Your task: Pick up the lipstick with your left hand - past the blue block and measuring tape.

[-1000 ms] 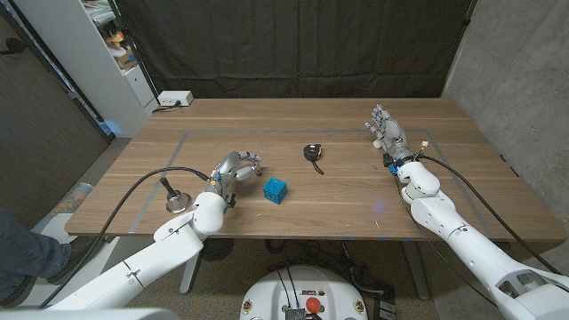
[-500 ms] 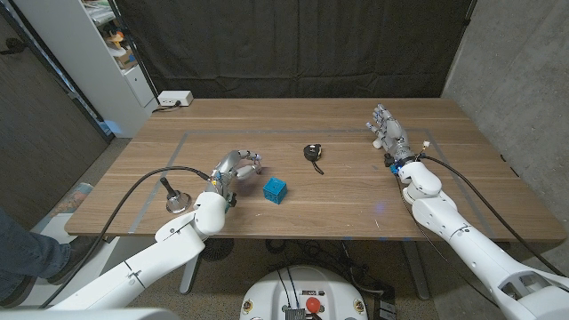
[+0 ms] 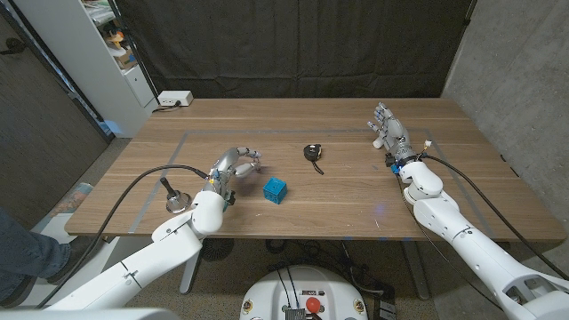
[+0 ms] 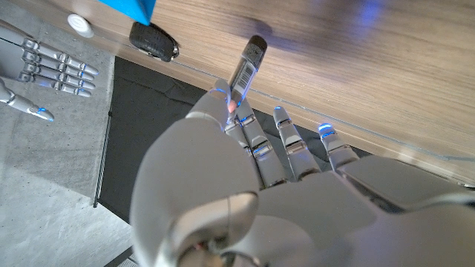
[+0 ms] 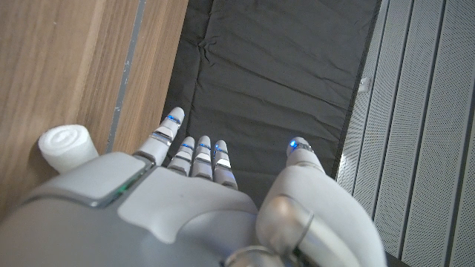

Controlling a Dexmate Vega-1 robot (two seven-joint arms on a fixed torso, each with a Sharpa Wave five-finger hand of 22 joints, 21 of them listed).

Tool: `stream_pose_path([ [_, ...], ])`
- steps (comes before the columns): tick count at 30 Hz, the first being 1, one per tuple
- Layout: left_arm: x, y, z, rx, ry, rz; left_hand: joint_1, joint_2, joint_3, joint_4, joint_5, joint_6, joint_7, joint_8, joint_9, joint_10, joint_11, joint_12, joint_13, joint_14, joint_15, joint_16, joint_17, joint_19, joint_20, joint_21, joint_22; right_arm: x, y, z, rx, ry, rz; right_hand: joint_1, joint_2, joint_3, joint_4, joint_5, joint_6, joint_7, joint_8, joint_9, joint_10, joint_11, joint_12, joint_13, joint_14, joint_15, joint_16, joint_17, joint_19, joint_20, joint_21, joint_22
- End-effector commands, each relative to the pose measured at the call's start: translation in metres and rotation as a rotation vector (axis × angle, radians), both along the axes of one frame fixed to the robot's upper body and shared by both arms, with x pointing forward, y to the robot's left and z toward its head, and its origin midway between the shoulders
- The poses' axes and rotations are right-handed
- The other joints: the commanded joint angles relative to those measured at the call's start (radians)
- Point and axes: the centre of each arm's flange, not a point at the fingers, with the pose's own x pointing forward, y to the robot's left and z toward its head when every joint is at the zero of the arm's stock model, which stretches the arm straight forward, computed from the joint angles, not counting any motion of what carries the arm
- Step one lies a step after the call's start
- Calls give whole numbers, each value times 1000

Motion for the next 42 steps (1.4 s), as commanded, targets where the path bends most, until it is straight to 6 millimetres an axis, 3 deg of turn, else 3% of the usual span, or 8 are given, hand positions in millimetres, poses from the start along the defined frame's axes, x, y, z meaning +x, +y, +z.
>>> stream_pose_path([
  [1, -3, 4, 9, 4, -20, -10, -5, 2, -8, 1, 4, 13, 11, 6, 3, 26, -21, -7, 7, 15, -45, -2, 3, -3, 7, -3, 3, -4, 1, 2, -2, -7, -9, -6, 4, 2, -3, 3, 5, -6, 2, 2, 2, -5, 6, 2, 2, 3, 5, 1, -4, -4, -5, 5],
  [42, -12, 20, 57, 18, -135, -48, -18, 9, -30, 9, 3, 13, 14, 10, 2, 35, -16, -27, 29, 17, -40, -17, 5, -1, 18, -10, 4, -7, 4, 8, 10, -18, -50, -10, 5, -1, -5, 4, 9, -8, 4, 1, 12, -7, 9, 2, 17, 3, 11, 2, -9, -3, -4, 5],
])
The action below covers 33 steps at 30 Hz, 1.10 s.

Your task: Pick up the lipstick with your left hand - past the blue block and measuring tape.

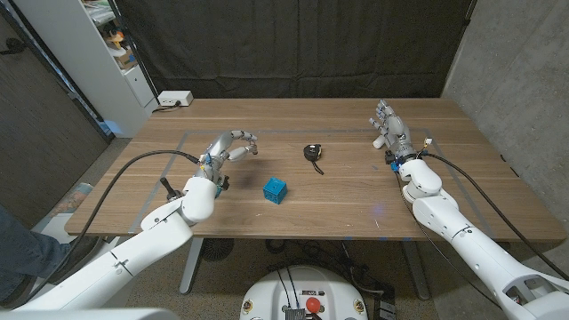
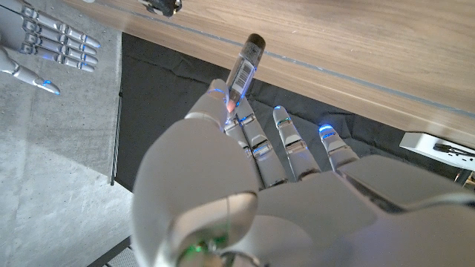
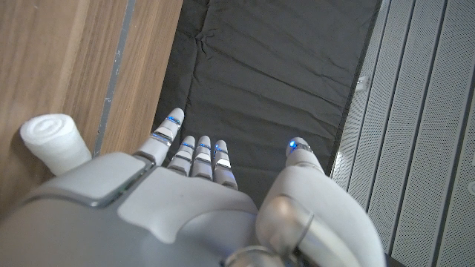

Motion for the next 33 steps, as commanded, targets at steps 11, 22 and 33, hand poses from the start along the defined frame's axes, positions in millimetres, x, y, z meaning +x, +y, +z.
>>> stream_pose_path([
  [11, -9, 13, 30, 21, -64, -36, 6, 11, -4, -4, 9, 8, 13, 7, 1, 20, -18, -7, 9, 8, -37, -7, 2, -3, 10, -3, 2, -4, 6, 2, -1, 0, -28, -7, -1, -3, -6, 4, 8, -4, 5, 4, 13, -2, 11, 2, 25, 2, 12, 2, 16, -1, 2, 5],
  [22, -13, 18, 38, 23, -73, -76, 7, 14, -8, -6, 9, 13, 13, 9, 1, 24, -15, -12, 14, 11, -37, -9, 2, -2, 10, -4, 2, -7, 8, 3, -7, -3, -34, -8, -2, -4, -7, 4, 10, -4, 5, 4, 16, -3, 11, 2, 25, 2, 11, 2, 15, -1, 1, 5],
  [33, -16, 23, 54, 45, -100, -107, 12, 14, -10, -9, 9, 15, 11, 11, 1, 27, -16, -16, 18, 14, -36, -11, 1, -1, 9, -4, 2, -11, 8, 5, -9, -6, -46, -9, -2, -4, -7, 4, 10, -5, 5, 3, 17, -3, 11, 2, 25, 3, 11, 2, 15, -1, 1, 5],
])
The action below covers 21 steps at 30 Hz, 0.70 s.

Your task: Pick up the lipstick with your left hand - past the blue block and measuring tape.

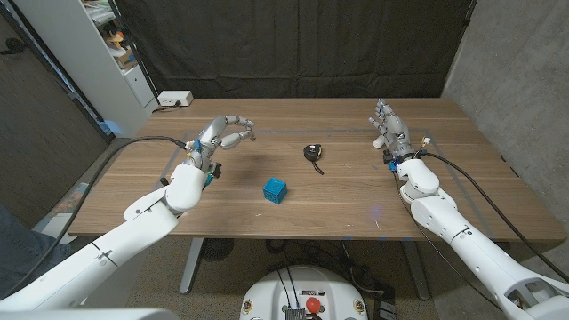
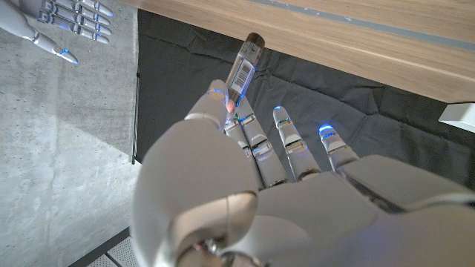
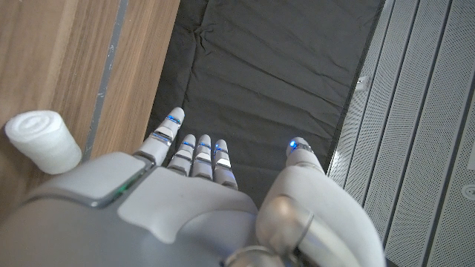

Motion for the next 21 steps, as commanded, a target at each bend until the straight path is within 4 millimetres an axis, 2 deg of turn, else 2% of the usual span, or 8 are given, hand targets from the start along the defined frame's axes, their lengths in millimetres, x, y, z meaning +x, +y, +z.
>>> stream_pose_path([
  [1, -3, 5, 16, 33, -23, -19, 6, 6, -3, -3, 6, 15, 10, 7, 1, 25, -14, -1, 4, 11, -40, -4, 1, -1, 10, 0, 2, -4, 0, 2, -3, -3, -13, -5, 2, 0, -3, 4, 6, -2, 5, 3, 8, 2, 3, 2, 11, 3, 3, 2, 8, -1, 1, 5],
  [21, -7, 1, 38, 78, -59, -41, 11, 7, -10, -4, 6, 17, 10, 10, 1, 32, -15, -11, 14, 16, -41, -8, 2, -2, 10, -2, 2, 0, -3, 1, 14, 0, -19, -6, 3, -1, -4, 4, 7, -1, 5, 3, 7, 2, 2, 2, 12, 2, 2, 2, 8, -1, 1, 5],
])
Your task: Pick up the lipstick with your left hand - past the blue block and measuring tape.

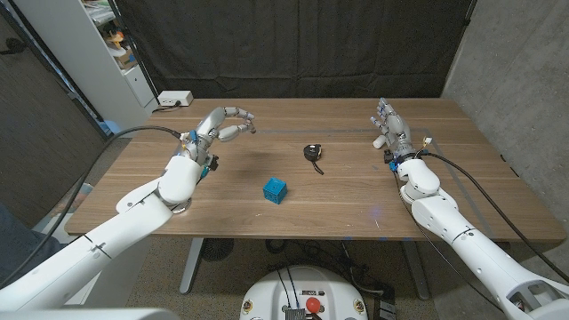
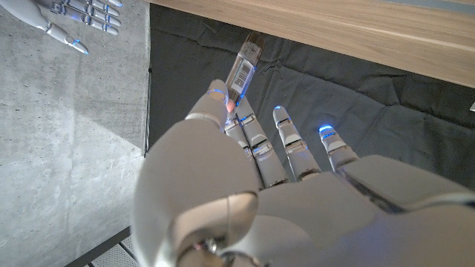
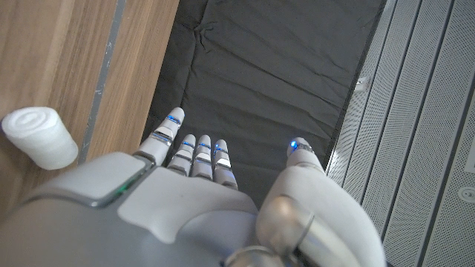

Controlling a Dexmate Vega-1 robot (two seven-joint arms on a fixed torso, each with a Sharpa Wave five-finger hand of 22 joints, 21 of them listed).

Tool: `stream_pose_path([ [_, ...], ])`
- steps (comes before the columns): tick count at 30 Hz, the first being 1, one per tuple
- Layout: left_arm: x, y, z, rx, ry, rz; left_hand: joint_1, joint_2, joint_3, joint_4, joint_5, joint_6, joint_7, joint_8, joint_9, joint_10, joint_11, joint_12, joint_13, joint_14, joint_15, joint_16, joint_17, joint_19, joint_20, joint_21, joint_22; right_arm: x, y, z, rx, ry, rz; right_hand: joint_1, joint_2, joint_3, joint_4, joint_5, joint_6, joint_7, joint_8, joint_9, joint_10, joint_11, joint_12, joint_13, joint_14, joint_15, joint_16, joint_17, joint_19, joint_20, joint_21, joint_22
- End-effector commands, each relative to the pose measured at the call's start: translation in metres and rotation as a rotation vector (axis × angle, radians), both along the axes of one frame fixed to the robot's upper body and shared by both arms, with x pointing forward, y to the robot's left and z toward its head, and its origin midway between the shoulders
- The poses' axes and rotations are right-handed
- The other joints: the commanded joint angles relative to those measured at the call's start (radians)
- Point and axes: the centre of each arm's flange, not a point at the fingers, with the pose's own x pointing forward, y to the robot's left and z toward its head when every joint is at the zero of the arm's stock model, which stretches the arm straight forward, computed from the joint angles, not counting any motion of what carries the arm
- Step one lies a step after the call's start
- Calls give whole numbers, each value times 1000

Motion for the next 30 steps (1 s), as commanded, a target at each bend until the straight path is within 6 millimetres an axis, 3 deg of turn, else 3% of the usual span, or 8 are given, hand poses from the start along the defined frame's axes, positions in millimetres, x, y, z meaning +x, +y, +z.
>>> stream_pose_path([
  [1, -2, -3, 16, 32, -17, -28, 4, 3, -6, 0, 7, 16, 10, 10, 1, 28, -19, -2, 6, 11, -35, -1, 2, -2, 10, -2, 2, 4, -2, 1, 5, 3, -2, -6, 3, -1, -4, 4, 7, -2, 4, 3, 7, 2, 2, 2, 12, 3, 3, 2, 8, 0, 1, 5],
  [11, -5, -2, 29, 27, -11, -104, 5, 4, -9, 1, 7, 20, 12, 13, 2, 30, -19, -6, 11, 12, -36, -3, 2, -1, 10, -1, 2, 6, -3, 4, 7, 2, -5, -6, 3, -1, -5, 4, 7, -2, 4, 3, 8, 2, 1, 2, 12, 2, 2, 2, 9, 0, 1, 5],
  [30, -21, 13, 48, 62, -32, -54, 6, 4, -15, 1, 6, 23, 14, 16, 2, 37, -19, -13, 19, 17, -36, -6, 2, 1, 10, -1, 3, 7, 2, 2, 21, 2, -9, -7, 4, -1, -6, 4, 8, -1, 4, 3, 9, 4, 1, 2, 12, 3, 1, 3, 9, 0, 1, 5],
])
